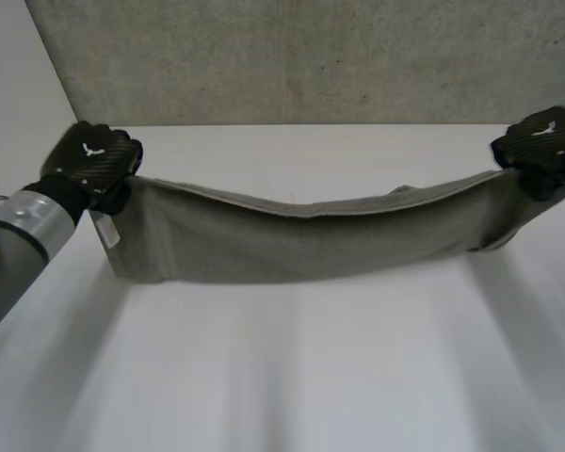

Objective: Fold the towel.

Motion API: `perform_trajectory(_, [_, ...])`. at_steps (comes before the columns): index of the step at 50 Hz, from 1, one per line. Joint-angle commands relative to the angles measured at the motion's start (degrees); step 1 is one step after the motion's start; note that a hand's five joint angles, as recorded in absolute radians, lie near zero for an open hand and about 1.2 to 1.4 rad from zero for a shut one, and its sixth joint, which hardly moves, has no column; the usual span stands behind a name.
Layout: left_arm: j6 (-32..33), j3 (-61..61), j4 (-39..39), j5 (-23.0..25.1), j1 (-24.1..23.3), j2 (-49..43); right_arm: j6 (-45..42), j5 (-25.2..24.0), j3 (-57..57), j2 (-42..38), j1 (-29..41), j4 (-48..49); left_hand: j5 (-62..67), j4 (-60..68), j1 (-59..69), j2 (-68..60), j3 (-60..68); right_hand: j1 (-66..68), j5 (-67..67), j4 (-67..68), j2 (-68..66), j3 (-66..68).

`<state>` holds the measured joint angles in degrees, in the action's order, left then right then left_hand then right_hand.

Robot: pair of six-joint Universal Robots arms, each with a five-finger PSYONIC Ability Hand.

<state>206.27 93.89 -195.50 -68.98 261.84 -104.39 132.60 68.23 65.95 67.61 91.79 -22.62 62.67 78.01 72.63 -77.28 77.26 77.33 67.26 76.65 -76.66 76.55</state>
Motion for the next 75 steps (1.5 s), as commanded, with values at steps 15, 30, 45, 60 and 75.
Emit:
perform_trajectory(15, [0.09, -34.28, 6.18, -4.58, -2.56, -31.39, 0.73, 8.32, -25.08, -29.81, 7.44, 9.87, 7.33, 1.99, 7.37, -2.72, 2.74, 2.67, 2.74, 3.35, -3.34, 3.45])
perform_trajectory(30, [-0.08, -40.45, 6.80, -9.86, -3.09, -37.20, 1.61, 11.74, -33.96, -37.72, 7.70, 11.53, -52.36, -57.71, -52.32, 56.97, -56.95, -64.47, -64.40, -63.80, 63.81, -63.69])
perform_trajectory(45, [-3.77, -35.55, 7.86, -12.58, -3.09, -31.42, 12.25, 15.88, -25.35, -28.85, 9.37, 18.84, -60.94, -66.29, -60.90, 65.55, -65.53, -67.33, -67.26, -66.65, 66.66, -66.55])
perform_trajectory(60, [-3.86, -18.56, 6.10, -11.61, -3.09, -19.27, 13.74, 8.85, -7.94, -16.89, 6.39, 33.78, -60.94, -66.29, -60.90, 65.55, -65.53, -20.81, -20.74, -20.14, 20.15, -20.03])
perform_trajectory(75, [-5.35, -12.33, 4.78, -11.70, -2.12, -15.59, 14.53, 13.34, 2.21, -12.96, 5.85, 24.82, -60.94, -66.29, -60.90, 65.55, -65.53, -67.33, -67.26, -66.65, 66.66, -66.55])
